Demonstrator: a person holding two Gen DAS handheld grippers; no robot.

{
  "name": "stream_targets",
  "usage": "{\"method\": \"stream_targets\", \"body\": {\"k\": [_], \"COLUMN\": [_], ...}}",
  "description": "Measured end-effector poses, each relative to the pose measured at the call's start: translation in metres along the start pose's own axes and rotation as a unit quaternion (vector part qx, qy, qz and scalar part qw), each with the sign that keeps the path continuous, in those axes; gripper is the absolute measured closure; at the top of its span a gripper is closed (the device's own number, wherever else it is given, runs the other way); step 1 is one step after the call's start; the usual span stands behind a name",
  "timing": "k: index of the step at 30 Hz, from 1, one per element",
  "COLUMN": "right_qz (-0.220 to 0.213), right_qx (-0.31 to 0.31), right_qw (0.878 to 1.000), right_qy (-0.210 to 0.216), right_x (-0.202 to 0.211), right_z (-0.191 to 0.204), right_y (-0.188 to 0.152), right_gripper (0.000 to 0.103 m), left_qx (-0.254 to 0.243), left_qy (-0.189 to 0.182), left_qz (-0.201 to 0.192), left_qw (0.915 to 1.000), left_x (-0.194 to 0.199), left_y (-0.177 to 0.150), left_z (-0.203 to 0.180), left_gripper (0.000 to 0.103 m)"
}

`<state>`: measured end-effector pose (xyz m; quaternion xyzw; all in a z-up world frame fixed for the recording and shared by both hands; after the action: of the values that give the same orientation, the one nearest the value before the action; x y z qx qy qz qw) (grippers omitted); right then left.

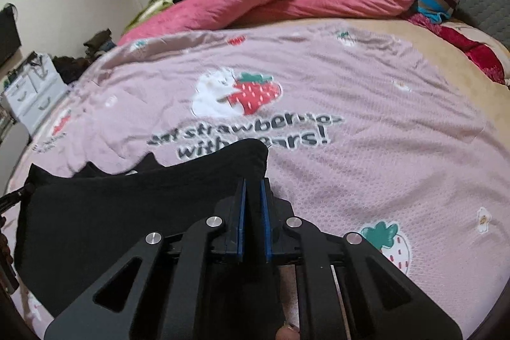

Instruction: Fold small clothes

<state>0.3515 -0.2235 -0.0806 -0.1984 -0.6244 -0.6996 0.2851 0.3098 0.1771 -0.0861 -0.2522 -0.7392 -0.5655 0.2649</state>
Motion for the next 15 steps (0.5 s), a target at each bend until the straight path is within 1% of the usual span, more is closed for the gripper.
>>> {"method": "stream_targets", "body": {"k": [2,7,8,9,11,13,14,15], "right_qz": [0.008,0.021,0.021,0.022,0.021,0.014,0.01,0.005], "right_qx": [0.007,0.024,0.024,0.025,0.022,0.019,0.019,0.02], "right_qw": [1.0,0.999,0.999,0.999,0.998,0.999,0.999,0.999], "right_qy": [-0.01,-0.036,-0.038,-0.043,-0.047,-0.043,-0.041,-0.033], "right_x": [-0.005,-0.008,-0.007,-0.005,0.004,0.02,0.027,0.037], "right_z": [-0.001,-0.003,-0.003,-0.004,-0.006,-0.005,-0.003,0.001], "right_y": [-0.006,-0.02,-0.021,-0.023,-0.026,-0.028,-0.029,-0.032], "right_gripper": [0.095,0.093,0.088,0.08,0.072,0.072,0.071,0.068], "left_qx": [0.005,-0.004,-0.004,-0.002,0.0,-0.006,-0.009,-0.012], "left_qy": [0.004,0.023,0.025,0.027,0.03,0.035,0.036,0.034], "left_qz": [0.01,0.008,0.008,0.008,0.008,0.003,0.001,-0.001], "left_qw": [0.9999,0.9997,0.9996,0.9996,0.9995,0.9994,0.9993,0.9993], "left_x": [-0.006,-0.005,-0.004,-0.002,0.003,0.013,0.019,0.025], "left_y": [-0.007,-0.013,-0.013,-0.014,-0.015,-0.015,-0.015,-0.016], "left_z": [0.004,0.006,0.007,0.008,0.009,0.007,0.005,0.002], "left_gripper": [0.099,0.09,0.087,0.086,0.083,0.08,0.074,0.065]}}
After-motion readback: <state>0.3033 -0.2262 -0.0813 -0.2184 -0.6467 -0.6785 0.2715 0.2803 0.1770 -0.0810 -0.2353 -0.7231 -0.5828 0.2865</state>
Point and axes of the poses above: each gripper's, at about its wrist camera, not at the fingertips, and x roughly against the way its jaws point, z to its left, y to its top, the point moved 9 cm from there along -x, roughly the way its jaws point, and after that the axes turned 6 degrees about -z, right-handed, at the moved point
